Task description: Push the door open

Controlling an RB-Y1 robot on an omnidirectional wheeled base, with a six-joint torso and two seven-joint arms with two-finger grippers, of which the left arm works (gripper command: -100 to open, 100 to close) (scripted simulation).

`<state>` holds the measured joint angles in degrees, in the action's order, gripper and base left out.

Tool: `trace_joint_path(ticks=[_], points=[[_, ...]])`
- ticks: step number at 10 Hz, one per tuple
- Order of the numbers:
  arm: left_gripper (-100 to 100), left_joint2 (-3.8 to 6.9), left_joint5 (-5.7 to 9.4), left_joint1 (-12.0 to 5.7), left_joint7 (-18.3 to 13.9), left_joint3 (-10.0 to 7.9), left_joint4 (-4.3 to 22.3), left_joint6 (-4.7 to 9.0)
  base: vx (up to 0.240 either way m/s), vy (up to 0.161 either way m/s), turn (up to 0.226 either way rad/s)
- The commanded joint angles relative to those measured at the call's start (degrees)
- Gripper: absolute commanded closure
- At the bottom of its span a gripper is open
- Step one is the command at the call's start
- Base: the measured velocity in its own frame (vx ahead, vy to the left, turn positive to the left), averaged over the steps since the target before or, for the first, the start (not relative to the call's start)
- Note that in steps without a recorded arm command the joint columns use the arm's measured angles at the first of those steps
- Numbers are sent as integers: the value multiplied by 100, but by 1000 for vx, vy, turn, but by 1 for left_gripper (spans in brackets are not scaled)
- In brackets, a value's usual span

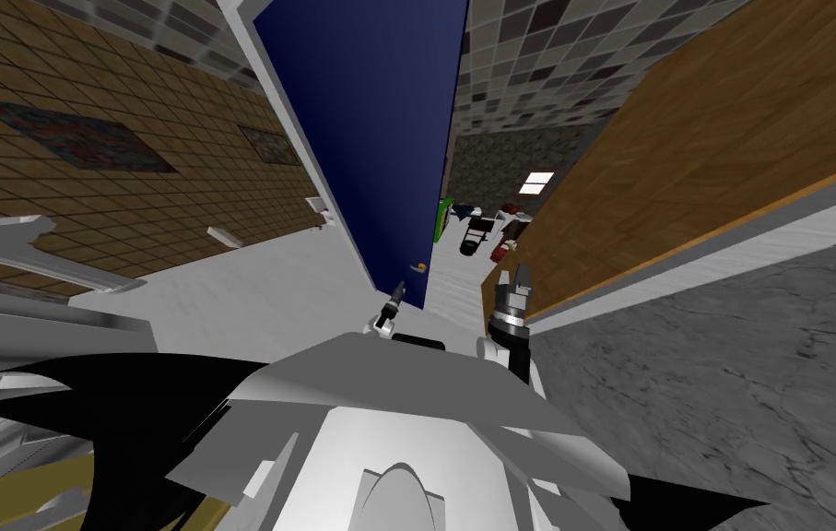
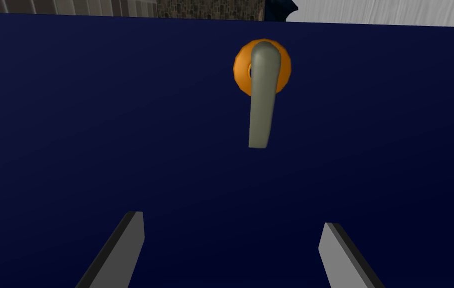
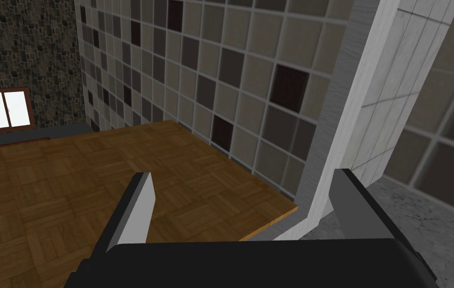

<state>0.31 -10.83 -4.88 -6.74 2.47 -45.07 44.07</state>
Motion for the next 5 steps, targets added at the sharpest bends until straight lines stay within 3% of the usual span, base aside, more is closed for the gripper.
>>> trace_joint_path(ticks=[1, 4, 5], points=[[-100, -58, -26, -111, -12, 17, 252, 35, 108, 15, 3], [-100, -193, -70, -315, -25, 43, 710, 100, 157, 21, -1], [-100, -151, -58, -290, -28, 34, 647, 113, 80, 2, 1]])
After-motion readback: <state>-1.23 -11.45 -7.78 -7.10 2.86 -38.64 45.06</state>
